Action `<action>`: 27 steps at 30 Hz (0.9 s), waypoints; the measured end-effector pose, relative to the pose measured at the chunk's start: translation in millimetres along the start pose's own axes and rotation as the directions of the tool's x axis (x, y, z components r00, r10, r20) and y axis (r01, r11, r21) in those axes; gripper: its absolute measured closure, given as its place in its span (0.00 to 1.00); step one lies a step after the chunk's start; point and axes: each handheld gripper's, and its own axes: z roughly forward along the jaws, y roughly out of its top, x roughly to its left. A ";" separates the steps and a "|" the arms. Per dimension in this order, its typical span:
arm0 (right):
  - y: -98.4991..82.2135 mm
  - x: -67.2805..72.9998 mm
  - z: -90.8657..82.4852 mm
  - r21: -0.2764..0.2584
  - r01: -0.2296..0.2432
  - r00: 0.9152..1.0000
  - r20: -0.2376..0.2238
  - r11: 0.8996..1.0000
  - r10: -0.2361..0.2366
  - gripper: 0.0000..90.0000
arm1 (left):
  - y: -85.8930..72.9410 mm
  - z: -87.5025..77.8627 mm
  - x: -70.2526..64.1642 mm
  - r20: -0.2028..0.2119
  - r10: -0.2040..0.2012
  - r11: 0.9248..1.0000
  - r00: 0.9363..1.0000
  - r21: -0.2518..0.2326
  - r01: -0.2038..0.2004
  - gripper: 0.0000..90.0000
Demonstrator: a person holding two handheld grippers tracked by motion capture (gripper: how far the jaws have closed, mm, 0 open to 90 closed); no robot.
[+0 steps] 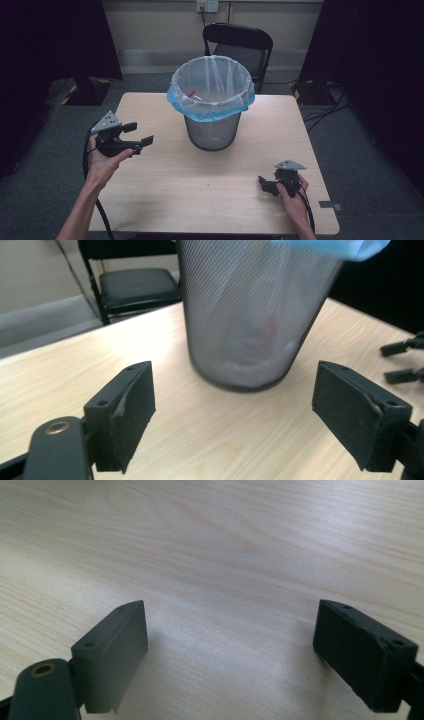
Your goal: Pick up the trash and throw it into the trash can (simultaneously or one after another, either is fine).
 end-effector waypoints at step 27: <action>0.0 0.0 0.0 0.000 0.000 1.000 0.000 1.000 0.000 0.15 | -109.3 24.0 -5.4 -0.039 -0.074 0.960 0.996 0.268 0.082 0.20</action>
